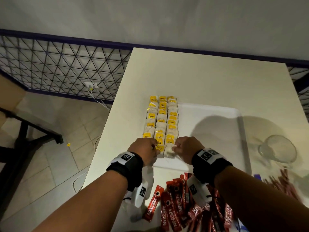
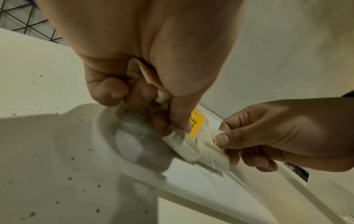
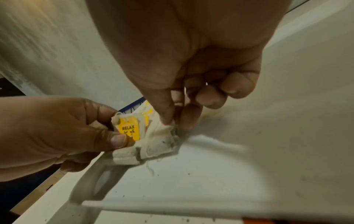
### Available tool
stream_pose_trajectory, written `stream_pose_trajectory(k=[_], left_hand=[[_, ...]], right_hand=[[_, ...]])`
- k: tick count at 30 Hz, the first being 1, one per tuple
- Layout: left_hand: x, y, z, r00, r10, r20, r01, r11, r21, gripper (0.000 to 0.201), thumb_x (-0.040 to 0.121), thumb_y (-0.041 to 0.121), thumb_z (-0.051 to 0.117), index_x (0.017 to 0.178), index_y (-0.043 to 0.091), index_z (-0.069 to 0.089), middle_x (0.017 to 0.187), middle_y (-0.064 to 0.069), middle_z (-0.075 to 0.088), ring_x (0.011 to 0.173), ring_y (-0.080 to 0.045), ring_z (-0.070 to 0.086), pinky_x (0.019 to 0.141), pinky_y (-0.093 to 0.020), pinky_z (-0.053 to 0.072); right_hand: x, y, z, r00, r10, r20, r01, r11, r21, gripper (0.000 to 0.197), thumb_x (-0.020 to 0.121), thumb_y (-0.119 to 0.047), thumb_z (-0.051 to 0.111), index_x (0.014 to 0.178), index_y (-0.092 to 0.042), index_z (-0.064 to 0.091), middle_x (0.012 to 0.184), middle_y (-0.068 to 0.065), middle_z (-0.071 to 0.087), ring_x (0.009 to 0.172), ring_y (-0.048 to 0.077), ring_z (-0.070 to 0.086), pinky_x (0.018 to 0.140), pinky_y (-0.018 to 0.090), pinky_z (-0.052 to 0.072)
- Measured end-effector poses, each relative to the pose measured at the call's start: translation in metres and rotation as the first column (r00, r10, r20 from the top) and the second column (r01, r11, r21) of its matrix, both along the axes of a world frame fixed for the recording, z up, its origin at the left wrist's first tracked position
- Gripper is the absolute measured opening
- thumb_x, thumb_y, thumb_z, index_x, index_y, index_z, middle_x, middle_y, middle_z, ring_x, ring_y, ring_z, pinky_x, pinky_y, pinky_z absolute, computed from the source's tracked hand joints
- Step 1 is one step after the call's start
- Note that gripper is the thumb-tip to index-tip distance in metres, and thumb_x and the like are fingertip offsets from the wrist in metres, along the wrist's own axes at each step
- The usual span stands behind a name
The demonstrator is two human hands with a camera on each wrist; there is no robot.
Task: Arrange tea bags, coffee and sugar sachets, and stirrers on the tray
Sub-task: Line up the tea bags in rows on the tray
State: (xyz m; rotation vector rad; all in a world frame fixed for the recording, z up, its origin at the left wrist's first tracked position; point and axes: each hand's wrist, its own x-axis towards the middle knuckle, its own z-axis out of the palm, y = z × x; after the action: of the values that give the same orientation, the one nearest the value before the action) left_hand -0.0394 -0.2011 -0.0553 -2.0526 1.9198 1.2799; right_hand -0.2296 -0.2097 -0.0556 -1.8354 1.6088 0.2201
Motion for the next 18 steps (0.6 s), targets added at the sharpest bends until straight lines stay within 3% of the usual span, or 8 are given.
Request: stream_pose_trajectory(k=[4,7,14,16,18], left_hand=[[-0.004,-0.001,0.005,0.994,-0.019,0.103,0.026,0.998,-0.059,0.011,0.087,0.03,0.06,0.089,0.019,0.061,0.099,0.002,0.069,0.094,-0.024,0.063,0.083,-0.037,0.053],[-0.007,-0.001,0.008,0.985,-0.04,0.17,0.052,0.996,-0.072,0.021,0.087,0.039,0.061,0.081,0.022,0.05,0.1,-0.002,0.066,0.093,-0.027,0.061,0.08,-0.036,0.051],[-0.009,0.0,0.011,0.982,-0.046,0.181,0.058,0.996,-0.063,0.023,0.089,0.043,0.06,0.086,0.022,0.049,0.102,-0.005,0.064,0.094,-0.029,0.06,0.079,-0.035,0.05],[-0.004,0.003,0.015,0.994,0.03,0.108,-0.018,0.993,-0.115,0.029,0.088,0.044,0.062,0.082,0.017,0.051,0.094,-0.003,0.065,0.088,-0.024,0.06,0.074,-0.032,0.047],[0.002,0.006,0.021,0.956,0.255,-0.146,-0.275,0.952,-0.135,0.032,0.088,0.042,0.062,0.072,0.014,0.055,0.084,0.001,0.066,0.071,-0.013,0.058,0.063,-0.027,0.043]], right_hand=[[0.001,-0.001,-0.002,1.0,-0.021,0.007,0.021,1.0,0.017,0.027,0.094,-0.042,0.054,0.079,-0.021,0.047,0.092,0.004,0.059,0.085,0.019,0.051,0.073,0.026,0.039],[0.002,-0.001,-0.004,0.999,-0.028,0.02,0.027,1.0,0.015,0.035,0.093,-0.045,0.053,0.069,-0.025,0.038,0.091,0.006,0.061,0.087,0.023,0.054,0.072,0.028,0.04],[0.002,-0.001,-0.009,0.999,-0.034,0.032,0.034,0.999,0.0,0.031,0.095,-0.043,0.051,0.074,-0.022,0.04,0.085,0.002,0.053,0.085,0.024,0.054,0.07,0.027,0.037],[0.001,-0.001,-0.004,0.998,-0.064,0.024,0.064,0.998,-0.007,0.027,0.094,-0.044,0.05,0.083,-0.02,0.045,0.09,0.004,0.059,0.087,0.025,0.055,0.072,0.027,0.039],[0.0,-0.004,0.003,0.988,-0.135,0.071,0.139,0.989,-0.058,0.026,0.093,-0.045,0.052,0.087,-0.021,0.047,0.087,0.001,0.059,0.081,0.022,0.052,0.072,0.028,0.04]])
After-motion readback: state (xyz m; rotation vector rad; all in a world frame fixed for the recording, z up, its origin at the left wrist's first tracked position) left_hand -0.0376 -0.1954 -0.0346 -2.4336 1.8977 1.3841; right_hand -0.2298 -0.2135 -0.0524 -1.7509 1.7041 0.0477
